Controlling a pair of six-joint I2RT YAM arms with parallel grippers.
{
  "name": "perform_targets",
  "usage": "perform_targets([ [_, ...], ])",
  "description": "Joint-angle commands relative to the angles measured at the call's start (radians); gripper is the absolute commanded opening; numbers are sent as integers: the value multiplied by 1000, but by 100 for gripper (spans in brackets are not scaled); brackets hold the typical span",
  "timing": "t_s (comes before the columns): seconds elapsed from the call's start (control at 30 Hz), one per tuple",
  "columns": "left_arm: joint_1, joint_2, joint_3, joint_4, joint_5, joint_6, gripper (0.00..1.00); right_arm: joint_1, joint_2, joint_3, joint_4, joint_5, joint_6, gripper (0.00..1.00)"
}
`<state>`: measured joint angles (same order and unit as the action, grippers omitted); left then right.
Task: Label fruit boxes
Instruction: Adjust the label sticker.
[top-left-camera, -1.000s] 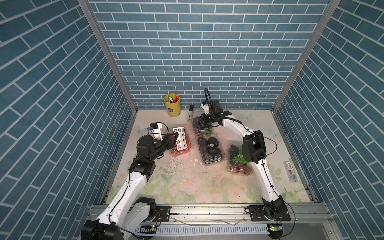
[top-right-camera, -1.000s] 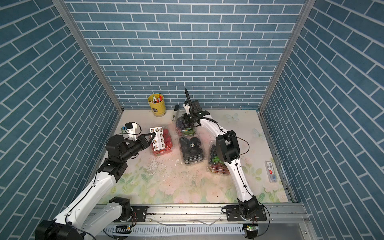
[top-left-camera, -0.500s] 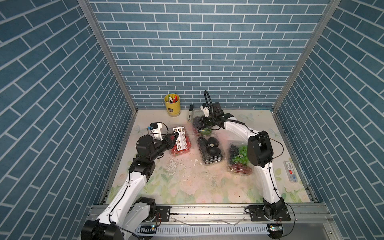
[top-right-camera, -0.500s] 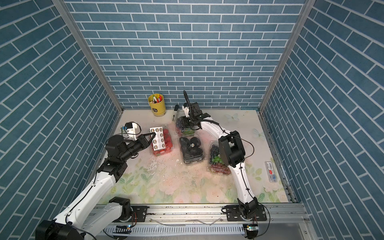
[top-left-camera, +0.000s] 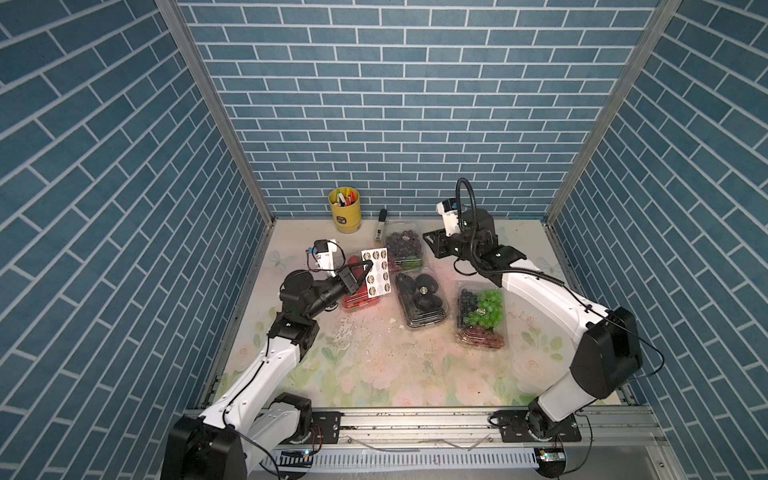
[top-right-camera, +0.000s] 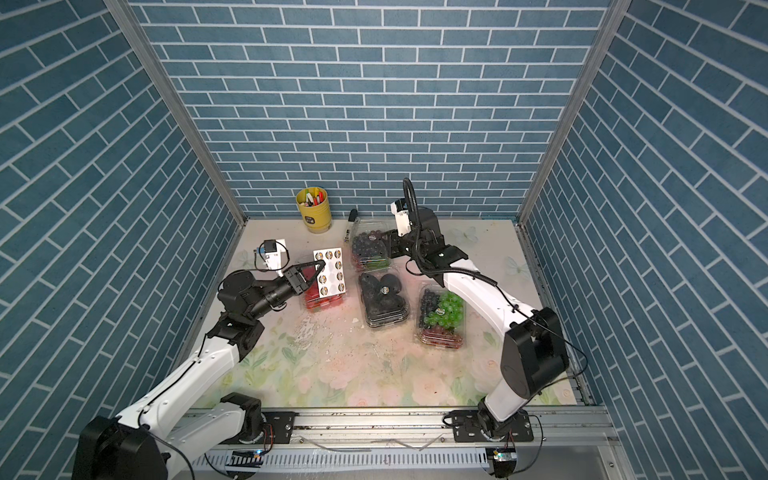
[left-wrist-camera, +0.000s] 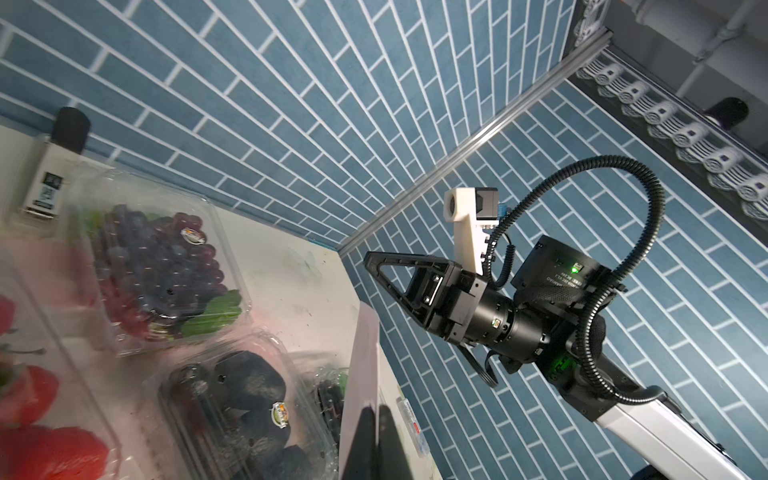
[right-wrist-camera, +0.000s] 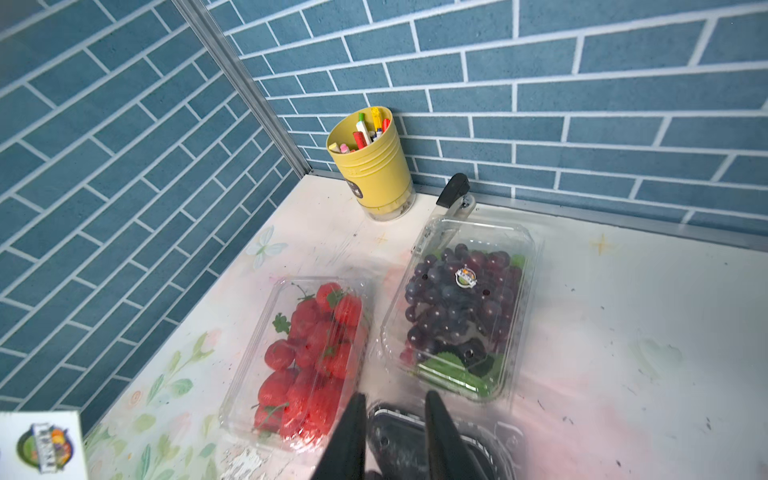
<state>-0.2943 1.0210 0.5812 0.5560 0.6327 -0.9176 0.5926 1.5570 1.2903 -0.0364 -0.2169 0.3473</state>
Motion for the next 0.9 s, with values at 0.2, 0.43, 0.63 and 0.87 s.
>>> perform_targets([
  [0.2, -138, 146, 53, 277, 10, -91, 0, -6, -288, -324, 303, -220, 228, 40],
  [0.43, -207, 231, 98, 389, 16, -138, 0, -9, -374, -451, 482, -351, 351, 49],
  [0.63, -251, 238, 113, 397, 7, -133, 0, -26, -360, -479, 598, -388, 433, 50],
  [0.87, -273, 232, 111, 400, 2, -133, 0, -56, -261, -481, 877, -488, 642, 48],
])
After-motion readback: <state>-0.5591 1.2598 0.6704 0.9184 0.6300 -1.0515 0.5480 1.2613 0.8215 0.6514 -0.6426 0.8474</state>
